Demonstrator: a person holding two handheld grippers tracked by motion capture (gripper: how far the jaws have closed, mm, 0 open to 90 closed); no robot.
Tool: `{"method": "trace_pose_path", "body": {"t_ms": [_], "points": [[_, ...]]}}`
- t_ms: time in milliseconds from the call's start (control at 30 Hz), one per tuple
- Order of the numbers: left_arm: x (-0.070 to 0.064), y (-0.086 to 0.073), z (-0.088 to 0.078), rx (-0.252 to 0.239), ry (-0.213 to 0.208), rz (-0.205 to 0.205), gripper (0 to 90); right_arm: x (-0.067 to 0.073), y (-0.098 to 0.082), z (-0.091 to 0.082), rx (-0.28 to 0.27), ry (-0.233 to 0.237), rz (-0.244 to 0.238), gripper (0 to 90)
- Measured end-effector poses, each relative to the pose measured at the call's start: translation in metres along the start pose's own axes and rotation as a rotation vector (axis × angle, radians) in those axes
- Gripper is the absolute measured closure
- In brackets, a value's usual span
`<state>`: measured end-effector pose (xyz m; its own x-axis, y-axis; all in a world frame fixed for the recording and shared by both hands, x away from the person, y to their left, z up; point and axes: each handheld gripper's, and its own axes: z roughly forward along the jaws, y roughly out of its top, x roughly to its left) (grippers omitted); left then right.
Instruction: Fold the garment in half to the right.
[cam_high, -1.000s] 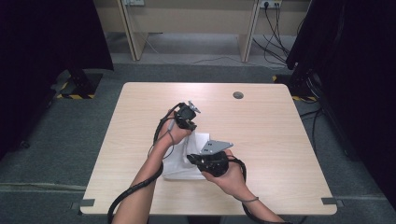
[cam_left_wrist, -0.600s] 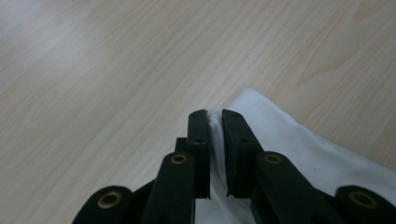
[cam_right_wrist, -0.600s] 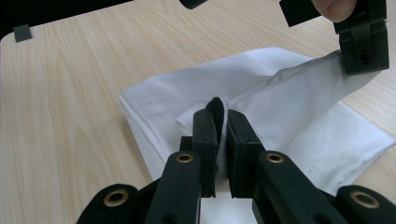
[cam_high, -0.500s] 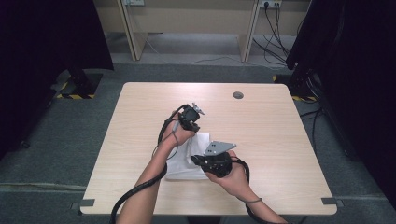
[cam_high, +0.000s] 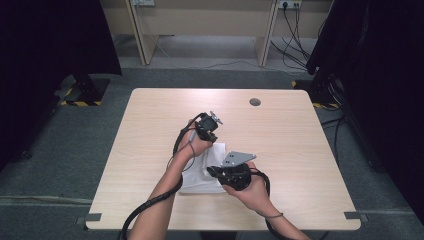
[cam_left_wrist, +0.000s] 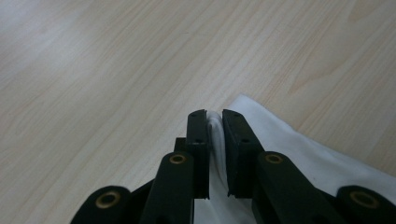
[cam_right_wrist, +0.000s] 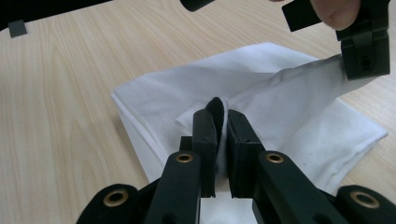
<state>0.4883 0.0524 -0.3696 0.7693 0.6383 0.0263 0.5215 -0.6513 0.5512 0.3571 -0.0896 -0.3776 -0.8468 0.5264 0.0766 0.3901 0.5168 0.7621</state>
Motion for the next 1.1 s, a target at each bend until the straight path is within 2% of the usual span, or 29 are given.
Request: {"method": "trace_pose_path", "body": {"t_ms": [1100], "points": [[-0.012, 0.009, 0.016, 0.006, -0.005, 0.011, 79.1, -0.007, -0.016, -0.003, 0.049, -0.022, 0.005, 81.9]]}}
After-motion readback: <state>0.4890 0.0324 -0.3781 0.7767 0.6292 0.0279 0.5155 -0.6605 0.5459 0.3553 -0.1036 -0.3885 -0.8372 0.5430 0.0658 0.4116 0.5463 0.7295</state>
